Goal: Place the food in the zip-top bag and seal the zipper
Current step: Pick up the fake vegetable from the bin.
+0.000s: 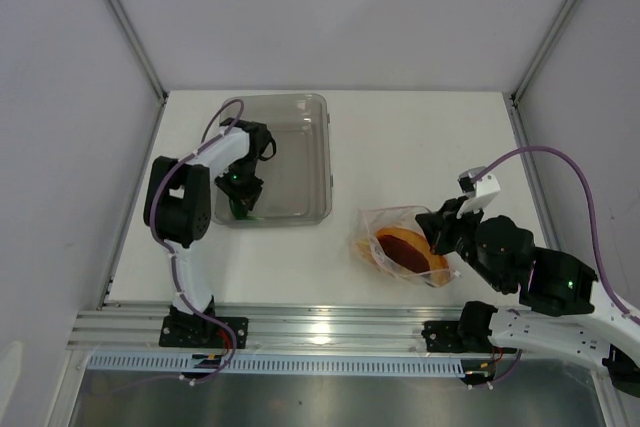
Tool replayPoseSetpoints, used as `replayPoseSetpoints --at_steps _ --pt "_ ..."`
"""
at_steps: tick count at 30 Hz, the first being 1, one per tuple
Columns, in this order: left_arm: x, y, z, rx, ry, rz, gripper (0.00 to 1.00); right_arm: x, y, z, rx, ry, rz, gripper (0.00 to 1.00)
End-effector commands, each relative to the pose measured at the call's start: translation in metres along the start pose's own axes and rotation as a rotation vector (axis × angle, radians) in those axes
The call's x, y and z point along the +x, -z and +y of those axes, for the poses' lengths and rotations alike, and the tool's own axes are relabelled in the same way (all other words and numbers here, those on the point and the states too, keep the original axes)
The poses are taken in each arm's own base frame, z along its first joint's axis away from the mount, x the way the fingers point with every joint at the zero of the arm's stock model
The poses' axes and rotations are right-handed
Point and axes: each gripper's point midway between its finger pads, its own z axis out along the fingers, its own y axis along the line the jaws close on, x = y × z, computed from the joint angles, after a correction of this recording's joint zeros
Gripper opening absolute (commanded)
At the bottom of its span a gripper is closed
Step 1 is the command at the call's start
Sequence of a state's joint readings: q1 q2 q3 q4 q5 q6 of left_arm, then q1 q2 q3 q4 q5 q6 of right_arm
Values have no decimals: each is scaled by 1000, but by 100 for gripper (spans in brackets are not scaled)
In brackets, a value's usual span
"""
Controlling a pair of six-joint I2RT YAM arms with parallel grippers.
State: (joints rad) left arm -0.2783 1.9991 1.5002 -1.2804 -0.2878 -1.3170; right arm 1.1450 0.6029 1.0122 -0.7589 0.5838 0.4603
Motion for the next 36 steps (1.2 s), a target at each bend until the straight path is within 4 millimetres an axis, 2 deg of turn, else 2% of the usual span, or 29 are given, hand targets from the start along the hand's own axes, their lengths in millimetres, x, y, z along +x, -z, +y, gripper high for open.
replayPoseSetpoints --at_steps 1,7,11,15,18,28,31,36 --pt "-15 21 5 75 4 -74 31 -18 4 8 -32 -49 -50 0" --pt "-16 23 4 81 -4 -72 35 -17 5 9 -40 -56 -48 0" --pt "-12 19 12 64 10 -64 35 -18 6 7 -37 -57 -49 0" --pt "-11 16 22 47 22 -70 42 -16 6 8 -41 -60 -47 0" --pt "-11 15 25 47 25 -70 43 -16 5 10 -46 -62 -46 0" --pt "-9 12 22 61 8 -53 45 -15 4 11 -51 -63 -42 0" --pt "-10 13 22 67 4 -57 49 -15 4 11 -51 -63 -42 0" --pt "-19 22 19 83 0 -81 52 -13 3 12 -52 -59 -36 0"
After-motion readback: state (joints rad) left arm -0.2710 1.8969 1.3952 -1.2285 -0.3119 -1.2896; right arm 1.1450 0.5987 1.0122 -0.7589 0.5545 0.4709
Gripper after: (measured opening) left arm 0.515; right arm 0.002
